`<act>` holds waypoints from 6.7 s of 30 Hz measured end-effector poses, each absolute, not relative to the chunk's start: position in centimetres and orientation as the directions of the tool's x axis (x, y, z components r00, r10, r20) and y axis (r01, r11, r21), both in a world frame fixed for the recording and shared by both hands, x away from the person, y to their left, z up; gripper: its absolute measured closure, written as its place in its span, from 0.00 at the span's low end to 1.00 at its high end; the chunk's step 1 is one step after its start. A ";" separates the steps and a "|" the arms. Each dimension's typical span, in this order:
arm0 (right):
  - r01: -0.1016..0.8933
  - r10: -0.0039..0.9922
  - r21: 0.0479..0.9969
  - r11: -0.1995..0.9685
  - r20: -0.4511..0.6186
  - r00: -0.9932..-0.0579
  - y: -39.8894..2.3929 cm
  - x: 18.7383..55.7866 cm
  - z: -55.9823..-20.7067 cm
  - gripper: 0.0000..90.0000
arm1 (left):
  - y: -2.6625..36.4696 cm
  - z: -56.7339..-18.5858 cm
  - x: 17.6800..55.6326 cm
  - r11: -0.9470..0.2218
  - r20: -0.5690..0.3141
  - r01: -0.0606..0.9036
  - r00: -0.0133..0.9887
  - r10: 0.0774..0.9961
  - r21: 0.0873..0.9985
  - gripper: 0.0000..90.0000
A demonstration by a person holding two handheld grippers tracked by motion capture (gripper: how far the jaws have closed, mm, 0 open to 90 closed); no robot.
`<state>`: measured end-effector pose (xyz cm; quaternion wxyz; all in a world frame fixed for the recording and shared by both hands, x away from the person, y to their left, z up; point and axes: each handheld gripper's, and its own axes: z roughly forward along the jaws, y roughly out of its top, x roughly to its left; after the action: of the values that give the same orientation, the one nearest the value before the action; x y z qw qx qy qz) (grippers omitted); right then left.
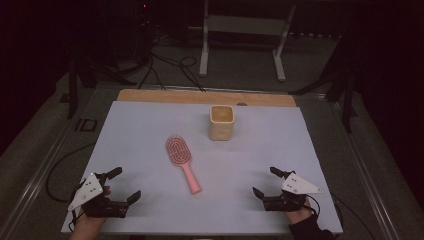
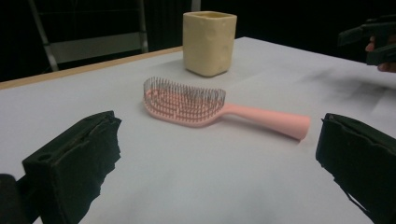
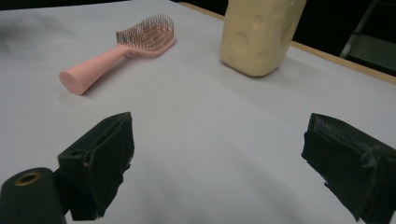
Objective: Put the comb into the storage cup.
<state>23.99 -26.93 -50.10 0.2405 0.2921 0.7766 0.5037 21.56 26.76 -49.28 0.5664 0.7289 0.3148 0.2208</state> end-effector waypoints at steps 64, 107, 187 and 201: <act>0.193 0.675 0.931 0.310 -0.073 -0.734 -26.3 24.3 -50.1 0.10 | 13.4 -44.1 26.6 -0.445 0.004 0.221 0.893 0.451 0.868 0.00; 0.187 0.665 0.932 0.310 -0.073 -0.743 -26.2 24.4 -50.1 0.10 | 7.7 -49.3 29.3 -0.613 -0.034 0.321 0.901 0.432 0.722 0.89; 0.190 0.661 0.932 0.310 -0.067 -0.747 -26.1 24.5 -50.1 0.10 | 21.1 -48.7 26.5 -0.647 0.014 0.547 0.758 0.652 0.532 1.00; 0.188 0.660 0.931 0.313 -0.070 -0.748 -26.0 24.5 -50.1 0.10 | 22.6 -48.1 26.9 -0.632 0.032 0.567 0.730 0.682 0.528 0.99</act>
<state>24.47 -26.03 -50.05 0.2272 0.2727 0.7777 0.5189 26.87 22.62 -48.07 0.2500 0.8959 0.3487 0.1152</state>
